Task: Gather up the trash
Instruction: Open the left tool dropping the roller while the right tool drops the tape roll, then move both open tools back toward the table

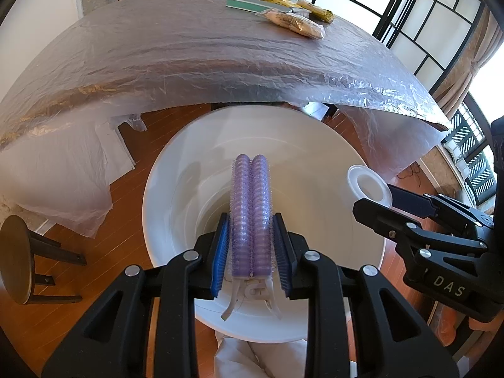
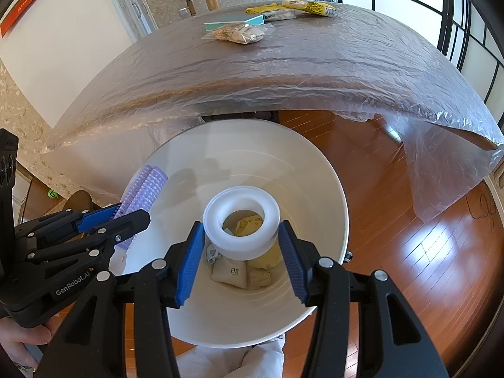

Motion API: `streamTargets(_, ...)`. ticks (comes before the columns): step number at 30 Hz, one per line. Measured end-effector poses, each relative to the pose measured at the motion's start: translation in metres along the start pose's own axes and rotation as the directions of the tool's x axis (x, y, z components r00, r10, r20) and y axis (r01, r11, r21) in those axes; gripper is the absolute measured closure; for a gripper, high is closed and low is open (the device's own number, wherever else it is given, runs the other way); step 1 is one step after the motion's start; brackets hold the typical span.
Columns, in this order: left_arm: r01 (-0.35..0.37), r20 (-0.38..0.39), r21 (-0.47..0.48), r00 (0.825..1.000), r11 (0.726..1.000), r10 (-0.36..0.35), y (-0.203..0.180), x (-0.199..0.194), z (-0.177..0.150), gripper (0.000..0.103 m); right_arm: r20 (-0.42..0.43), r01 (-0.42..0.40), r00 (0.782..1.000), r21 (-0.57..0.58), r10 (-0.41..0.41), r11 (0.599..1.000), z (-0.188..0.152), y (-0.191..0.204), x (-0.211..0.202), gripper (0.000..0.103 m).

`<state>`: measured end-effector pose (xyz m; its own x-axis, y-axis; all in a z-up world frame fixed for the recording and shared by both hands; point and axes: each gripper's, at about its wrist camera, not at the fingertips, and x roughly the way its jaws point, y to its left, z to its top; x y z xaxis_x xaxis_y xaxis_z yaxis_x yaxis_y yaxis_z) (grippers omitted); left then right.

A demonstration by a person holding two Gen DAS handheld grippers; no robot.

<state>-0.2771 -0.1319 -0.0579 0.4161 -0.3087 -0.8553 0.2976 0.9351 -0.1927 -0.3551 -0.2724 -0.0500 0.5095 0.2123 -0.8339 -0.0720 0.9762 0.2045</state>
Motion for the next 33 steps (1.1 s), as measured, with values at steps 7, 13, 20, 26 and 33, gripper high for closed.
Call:
streamTargets(7,0.000,-0.002,0.006,1.000,1.000,0.000,0.000,-0.002,0.000,0.074,0.000,0.002,1.000,-0.002,-0.002,1.000,0.000,0.001,0.000,0.055)
streamTargets(13,-0.001,-0.006,0.007,1.000,1.000,0.001,0.000,-0.002,0.001,0.073,-0.009,0.010,1.000,0.000,-0.010,1.000,0.000,0.001,0.001,0.054)
streamTargets(20,-0.018,0.003,-0.005,1.000,1.000,0.018,0.003,-0.006,0.000,0.051,0.014,0.033,0.999,0.007,-0.033,0.999,0.001,-0.002,-0.007,0.045)
streamTargets(26,-0.016,0.004,-0.012,1.000,1.000,0.016,0.003,-0.009,-0.001,0.051,0.027,0.031,0.999,0.019,-0.031,0.999,0.002,-0.004,-0.013,0.045)
streamTargets(33,-0.010,0.025,-0.026,1.000,1.000,0.010,0.003,-0.021,0.003,0.051,0.057,0.017,0.998,0.040,-0.019,0.999,0.002,-0.009,-0.025,0.045)
